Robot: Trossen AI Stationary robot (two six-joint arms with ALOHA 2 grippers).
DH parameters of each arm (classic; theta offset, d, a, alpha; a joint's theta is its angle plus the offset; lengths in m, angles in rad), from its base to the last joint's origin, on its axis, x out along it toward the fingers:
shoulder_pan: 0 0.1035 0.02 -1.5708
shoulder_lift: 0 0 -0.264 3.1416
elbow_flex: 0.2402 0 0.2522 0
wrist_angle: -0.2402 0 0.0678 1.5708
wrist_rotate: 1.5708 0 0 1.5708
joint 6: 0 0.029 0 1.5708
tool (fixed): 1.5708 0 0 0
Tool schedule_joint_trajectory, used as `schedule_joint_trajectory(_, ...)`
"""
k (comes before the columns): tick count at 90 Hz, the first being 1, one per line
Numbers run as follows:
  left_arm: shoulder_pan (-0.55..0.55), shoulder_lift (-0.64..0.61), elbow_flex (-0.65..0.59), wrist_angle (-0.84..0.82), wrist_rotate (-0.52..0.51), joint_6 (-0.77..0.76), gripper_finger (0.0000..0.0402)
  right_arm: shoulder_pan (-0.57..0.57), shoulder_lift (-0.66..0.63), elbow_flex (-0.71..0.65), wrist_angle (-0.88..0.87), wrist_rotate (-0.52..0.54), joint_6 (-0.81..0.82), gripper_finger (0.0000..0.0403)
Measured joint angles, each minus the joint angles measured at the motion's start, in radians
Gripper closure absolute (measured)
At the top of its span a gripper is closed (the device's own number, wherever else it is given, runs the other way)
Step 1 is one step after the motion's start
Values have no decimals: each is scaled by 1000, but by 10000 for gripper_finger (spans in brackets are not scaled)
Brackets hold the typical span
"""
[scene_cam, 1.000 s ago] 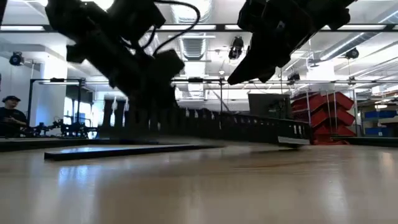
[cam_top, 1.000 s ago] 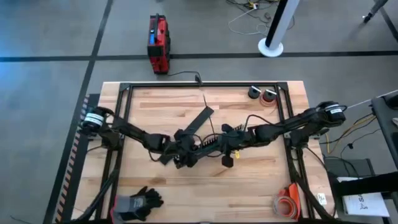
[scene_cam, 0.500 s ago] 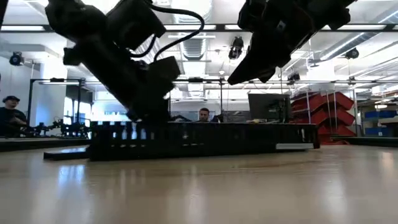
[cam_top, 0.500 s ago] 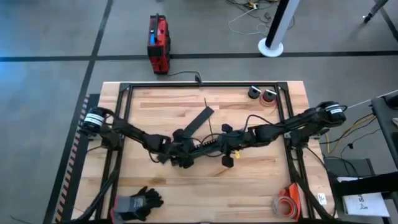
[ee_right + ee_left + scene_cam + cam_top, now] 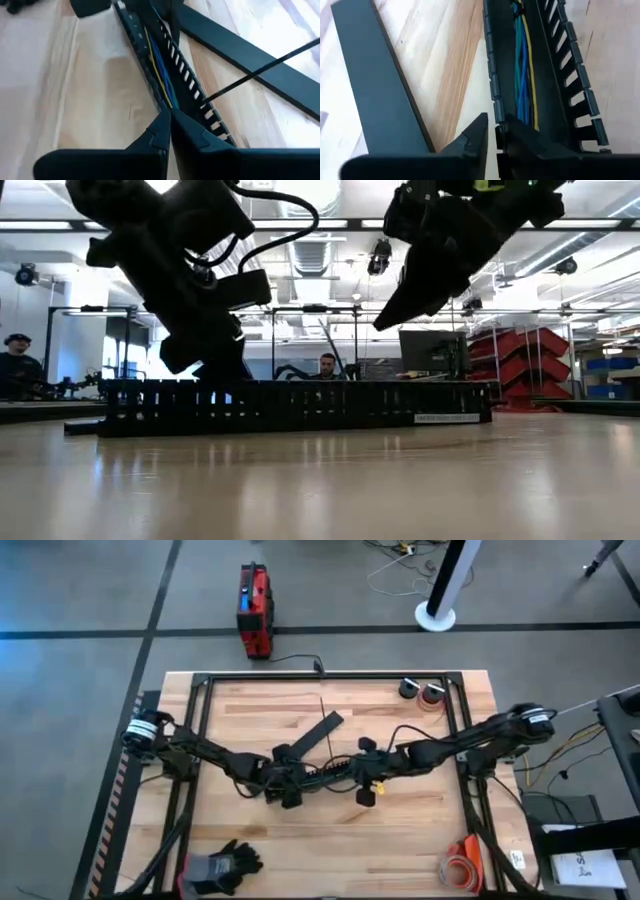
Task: Ziptie cables
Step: Put the ziptied cable wires in a black cable duct
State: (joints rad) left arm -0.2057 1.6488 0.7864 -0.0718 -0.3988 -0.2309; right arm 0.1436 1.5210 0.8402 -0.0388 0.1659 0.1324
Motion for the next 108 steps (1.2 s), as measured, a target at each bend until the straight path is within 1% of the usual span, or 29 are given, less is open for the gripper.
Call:
schedule_joint_trajectory(9, 1, -10, 1, 1, -1, 13, 325, -30, 17, 1, 53, 52, -5, 398)
schedule_joint_trajectory(15, 1, -12, 1, 1, -1, 13, 315, -63, 25, 1, 81, 51, -1, 384)
schedule_joint_trajectory(21, 1, -12, 1, 1, -1, 14, 308, -103, 40, 2, 118, 32, 14, 360)
schedule_joint_trajectory(28, 1, -12, 1, -1, -2, 19, 301, -150, 60, 2, 135, -17, 41, 329)
schedule_joint_trajectory(39, 1, -13, 1, 0, -2, 19, 297, -208, 111, 2, 177, -131, 51, 292)
schedule_joint_trajectory(48, 1, -13, 1, -1, -2, 19, 301, -238, 159, 6, 224, -209, 53, 273)
schedule_joint_trajectory(56, 1, -13, -1, 0, -2, 18, 307, -252, 195, 24, 237, -260, 53, 267)
schedule_joint_trajectory(62, 1, -13, -2, -1, -3, 19, 314, -255, 214, 41, 234, -284, 52, 272)
schedule_joint_trajectory(68, 1, -14, -2, 0, -3, 20, 321, -254, 229, 60, 231, -306, 45, 290)
schedule_joint_trajectory(74, 1, -14, -2, -1, -3, 21, 328, -249, 236, 73, 224, -308, 40, 319)
schedule_joint_trajectory(83, 1, -14, -2, 0, -3, 20, 341, -240, 235, 83, 223, -309, 37, 378)
schedule_joint_trajectory(86, 1, -14, -2, -1, -3, 20, 346, -235, 233, 87, 222, -309, 32, 390)
schedule_joint_trajectory(108, 10, -14, -2, 0, -3, 13, 383, -171, 230, 127, 222, -308, 23, 402)
